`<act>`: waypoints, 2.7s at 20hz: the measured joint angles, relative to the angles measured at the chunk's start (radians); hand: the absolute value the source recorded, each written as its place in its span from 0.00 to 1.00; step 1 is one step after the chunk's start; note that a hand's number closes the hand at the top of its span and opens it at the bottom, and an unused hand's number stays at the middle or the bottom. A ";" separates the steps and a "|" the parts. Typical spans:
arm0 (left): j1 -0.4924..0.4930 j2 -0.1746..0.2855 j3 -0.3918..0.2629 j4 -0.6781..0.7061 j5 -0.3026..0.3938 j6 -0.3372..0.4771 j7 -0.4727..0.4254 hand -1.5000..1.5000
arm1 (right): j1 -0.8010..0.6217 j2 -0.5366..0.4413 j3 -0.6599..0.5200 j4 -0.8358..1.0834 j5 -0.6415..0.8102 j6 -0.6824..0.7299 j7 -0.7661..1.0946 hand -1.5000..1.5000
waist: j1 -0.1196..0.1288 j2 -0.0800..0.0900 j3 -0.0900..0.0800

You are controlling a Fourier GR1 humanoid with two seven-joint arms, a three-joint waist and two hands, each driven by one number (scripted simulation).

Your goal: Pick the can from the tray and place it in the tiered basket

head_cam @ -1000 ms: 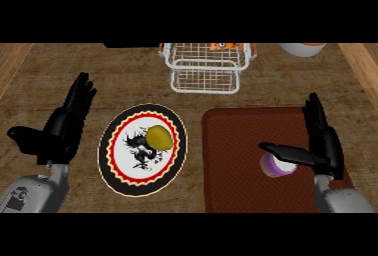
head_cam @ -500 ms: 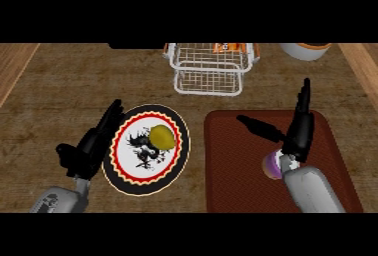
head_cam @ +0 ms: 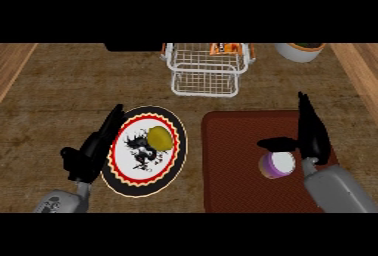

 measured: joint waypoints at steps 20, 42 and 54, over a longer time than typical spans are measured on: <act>-0.008 -0.019 0.022 0.045 -0.003 -0.024 -0.038 0.50 | -0.190 -0.033 0.115 -0.286 0.064 0.578 0.614 0.00 | -0.001 0.003 0.012; -0.003 -0.033 0.040 0.036 -0.022 -0.053 -0.035 0.50 | 0.067 0.142 0.000 -0.272 0.285 0.613 0.611 0.00 | 0.013 0.012 0.017; -0.005 -0.048 0.064 0.053 -0.044 -0.078 -0.042 0.50 | 0.157 0.238 -0.061 -0.232 0.397 0.610 0.537 0.00 | 0.018 0.014 0.017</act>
